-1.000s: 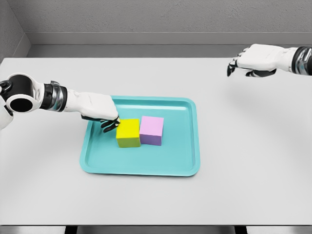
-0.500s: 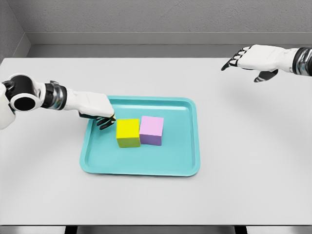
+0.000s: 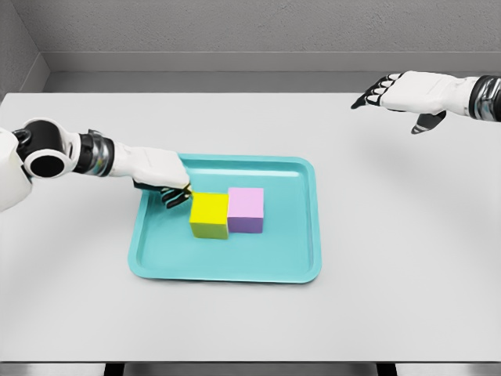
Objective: Push two cubes
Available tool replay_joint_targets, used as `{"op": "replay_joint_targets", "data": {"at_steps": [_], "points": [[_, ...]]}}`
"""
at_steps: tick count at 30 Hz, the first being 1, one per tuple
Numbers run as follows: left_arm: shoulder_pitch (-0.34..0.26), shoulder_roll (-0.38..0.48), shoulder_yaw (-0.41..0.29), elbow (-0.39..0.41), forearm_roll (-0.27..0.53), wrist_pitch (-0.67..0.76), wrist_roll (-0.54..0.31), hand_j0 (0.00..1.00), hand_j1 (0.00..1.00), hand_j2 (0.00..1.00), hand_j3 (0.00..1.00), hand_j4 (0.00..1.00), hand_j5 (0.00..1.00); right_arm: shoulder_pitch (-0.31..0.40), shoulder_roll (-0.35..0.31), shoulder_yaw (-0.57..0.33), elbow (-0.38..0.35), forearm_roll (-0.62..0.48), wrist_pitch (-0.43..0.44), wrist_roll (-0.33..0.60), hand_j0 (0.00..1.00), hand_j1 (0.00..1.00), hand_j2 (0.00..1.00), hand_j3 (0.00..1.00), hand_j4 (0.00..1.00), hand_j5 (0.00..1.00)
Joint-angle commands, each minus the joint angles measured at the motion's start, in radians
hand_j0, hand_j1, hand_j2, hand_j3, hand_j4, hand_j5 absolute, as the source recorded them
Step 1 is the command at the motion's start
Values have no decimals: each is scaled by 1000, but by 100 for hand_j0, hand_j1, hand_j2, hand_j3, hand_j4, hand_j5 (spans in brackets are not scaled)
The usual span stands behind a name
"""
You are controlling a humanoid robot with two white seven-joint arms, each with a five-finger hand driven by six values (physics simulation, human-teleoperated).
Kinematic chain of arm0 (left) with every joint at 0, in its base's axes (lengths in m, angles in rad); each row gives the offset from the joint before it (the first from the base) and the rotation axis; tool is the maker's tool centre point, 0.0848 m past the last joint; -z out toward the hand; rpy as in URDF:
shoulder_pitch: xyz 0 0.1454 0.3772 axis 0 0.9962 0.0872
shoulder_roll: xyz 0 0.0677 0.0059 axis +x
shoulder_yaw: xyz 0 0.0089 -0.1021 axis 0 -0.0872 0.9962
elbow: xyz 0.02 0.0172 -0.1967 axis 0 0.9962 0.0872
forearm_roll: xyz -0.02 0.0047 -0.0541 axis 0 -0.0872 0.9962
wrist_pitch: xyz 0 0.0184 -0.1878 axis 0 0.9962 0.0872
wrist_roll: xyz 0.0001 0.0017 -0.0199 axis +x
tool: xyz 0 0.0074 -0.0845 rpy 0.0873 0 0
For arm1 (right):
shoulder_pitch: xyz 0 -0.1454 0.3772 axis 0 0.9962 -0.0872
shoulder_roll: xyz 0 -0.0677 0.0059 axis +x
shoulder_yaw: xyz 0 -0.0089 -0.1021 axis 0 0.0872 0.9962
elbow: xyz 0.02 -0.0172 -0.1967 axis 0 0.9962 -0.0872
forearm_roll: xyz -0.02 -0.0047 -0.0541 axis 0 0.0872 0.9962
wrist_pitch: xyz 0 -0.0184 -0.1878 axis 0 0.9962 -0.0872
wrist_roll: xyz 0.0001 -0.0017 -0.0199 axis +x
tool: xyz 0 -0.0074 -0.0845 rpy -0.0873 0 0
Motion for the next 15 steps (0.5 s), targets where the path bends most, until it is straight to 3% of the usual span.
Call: {"op": "replay_joint_targets", "data": {"at_steps": [1, 2, 3, 4, 5, 7, 15], "points": [[-2, 45, 17, 8, 12, 2, 0, 14, 14, 14, 14, 14, 14, 0, -1, -1, 0, -4, 3, 0, 100, 100, 100, 100, 100, 100], [-2, 95, 74, 10, 16, 2, 0, 23, 23, 23, 23, 23, 23, 0, -1, -1, 0, -4, 3, 0, 100, 100, 100, 100, 100, 100], [6, 156, 141, 11, 57, 2, 0, 74, 74, 74, 74, 74, 74, 0, -3, -1, 0, -4, 3, 0, 100, 100, 100, 100, 100, 100], [6, 193, 152, 42, 132, 2, 0, 100, 100, 100, 100, 100, 100, 0, -3, -1, 0, -4, 3, 0, 100, 100, 100, 100, 100, 100], [9, 203, 154, 59, 187, 2, 0, 100, 100, 100, 100, 100, 100, 0, -3, -1, 0, -4, 3, 0, 100, 100, 100, 100, 100, 100], [9, 232, 155, 137, 192, 2, 0, 100, 100, 100, 100, 100, 100, 0, -3, -1, 0, -4, 3, 0, 100, 100, 100, 100, 100, 100], [12, 218, 152, 194, 193, 2, 0, 100, 100, 100, 100, 100, 100, -2, -3, -3, 0, -5, 3, 0, 100, 100, 100, 100, 100, 100]]}}
